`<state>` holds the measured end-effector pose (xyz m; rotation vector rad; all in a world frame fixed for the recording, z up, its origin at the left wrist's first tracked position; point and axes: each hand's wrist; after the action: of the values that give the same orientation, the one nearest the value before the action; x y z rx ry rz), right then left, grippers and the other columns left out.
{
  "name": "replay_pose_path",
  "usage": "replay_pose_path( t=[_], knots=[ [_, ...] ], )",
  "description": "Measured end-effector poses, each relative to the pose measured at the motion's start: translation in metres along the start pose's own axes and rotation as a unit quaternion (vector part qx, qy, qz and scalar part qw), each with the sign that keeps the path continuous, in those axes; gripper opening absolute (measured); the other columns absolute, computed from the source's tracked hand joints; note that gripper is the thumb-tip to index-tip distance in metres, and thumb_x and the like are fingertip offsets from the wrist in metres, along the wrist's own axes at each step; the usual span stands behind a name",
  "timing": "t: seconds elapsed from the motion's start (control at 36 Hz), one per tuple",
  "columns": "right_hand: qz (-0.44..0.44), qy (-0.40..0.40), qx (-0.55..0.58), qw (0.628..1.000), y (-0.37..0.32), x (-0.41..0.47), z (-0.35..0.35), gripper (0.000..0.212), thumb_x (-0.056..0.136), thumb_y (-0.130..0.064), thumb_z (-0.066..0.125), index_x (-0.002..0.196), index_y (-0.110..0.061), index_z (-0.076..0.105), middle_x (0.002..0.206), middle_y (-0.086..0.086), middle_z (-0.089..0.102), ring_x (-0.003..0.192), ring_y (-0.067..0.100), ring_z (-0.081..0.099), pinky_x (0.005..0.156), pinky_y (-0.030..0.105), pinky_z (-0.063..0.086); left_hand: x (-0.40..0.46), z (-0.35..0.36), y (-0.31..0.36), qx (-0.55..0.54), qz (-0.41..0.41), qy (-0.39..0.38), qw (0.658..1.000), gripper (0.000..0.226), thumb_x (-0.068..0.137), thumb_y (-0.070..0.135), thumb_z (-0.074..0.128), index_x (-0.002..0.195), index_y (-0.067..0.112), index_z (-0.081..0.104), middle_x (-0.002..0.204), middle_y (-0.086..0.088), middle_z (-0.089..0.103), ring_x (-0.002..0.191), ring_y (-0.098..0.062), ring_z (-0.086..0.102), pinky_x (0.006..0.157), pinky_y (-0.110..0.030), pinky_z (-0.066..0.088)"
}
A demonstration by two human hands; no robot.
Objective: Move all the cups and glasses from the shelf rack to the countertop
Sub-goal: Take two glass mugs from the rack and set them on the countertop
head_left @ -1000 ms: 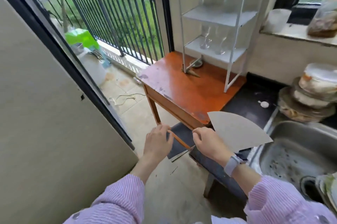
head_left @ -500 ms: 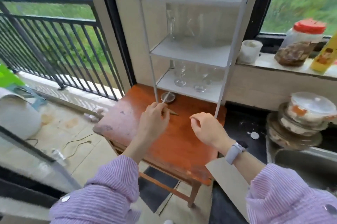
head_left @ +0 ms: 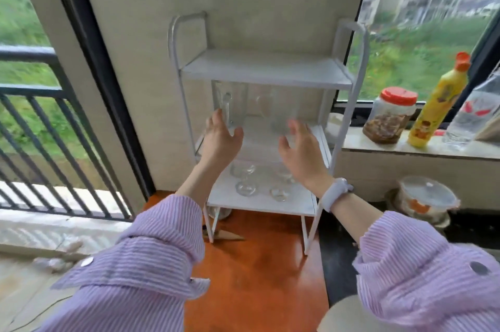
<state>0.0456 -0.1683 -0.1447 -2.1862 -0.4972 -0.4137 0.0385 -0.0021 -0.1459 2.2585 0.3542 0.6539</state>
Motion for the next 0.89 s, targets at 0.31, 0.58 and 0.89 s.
replay_pose_path(
  t=[0.31, 0.58, 0.89],
  knots=[
    [0.159, 0.005, 0.160, 0.974, 0.021, 0.068, 0.026, 0.092, 0.079, -0.034, 0.068, 0.143, -0.002, 0.011, 0.151, 0.016, 0.026, 0.139, 0.028, 0.028, 0.114, 0.045, 0.026, 0.035, 0.027, -0.012, -0.191, -0.021, 0.025, 0.981, 0.043, 0.088, 0.017, 0.055, 0.129, 0.008, 0.044, 0.102, -0.001, 0.057, 0.095, -0.013, 0.051, 0.082, -0.027, 0.041],
    [0.120, 0.058, 0.131, 0.982, 0.026, 0.074, 0.041, 0.097, 0.071, -0.036, 0.077, 0.141, -0.003, 0.019, 0.141, 0.017, 0.028, 0.131, 0.028, 0.027, 0.112, 0.038, 0.025, 0.028, 0.024, -0.017, -0.231, 0.015, 0.060, 0.971, 0.015, 0.092, 0.029, 0.049, 0.080, 0.021, 0.047, 0.067, 0.006, 0.047, 0.062, -0.010, 0.045, 0.058, -0.023, 0.036],
    [0.094, 0.075, 0.197, 0.973, 0.021, 0.064, 0.039, 0.078, 0.067, -0.042, 0.078, 0.129, -0.018, 0.038, 0.131, 0.007, 0.045, 0.122, 0.022, 0.045, 0.106, 0.035, 0.039, 0.018, 0.016, -0.009, -0.245, 0.021, 0.100, 0.964, 0.028, 0.098, 0.026, 0.038, 0.070, 0.023, 0.037, 0.059, 0.005, 0.035, 0.046, -0.001, 0.036, 0.047, -0.016, 0.031]
  ],
)
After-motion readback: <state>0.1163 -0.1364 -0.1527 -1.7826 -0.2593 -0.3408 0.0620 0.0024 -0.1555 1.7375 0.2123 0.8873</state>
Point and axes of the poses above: each hand's wrist, its own x-axis towards the middle knuckle, its own z-axis out of the palm, y = z × x
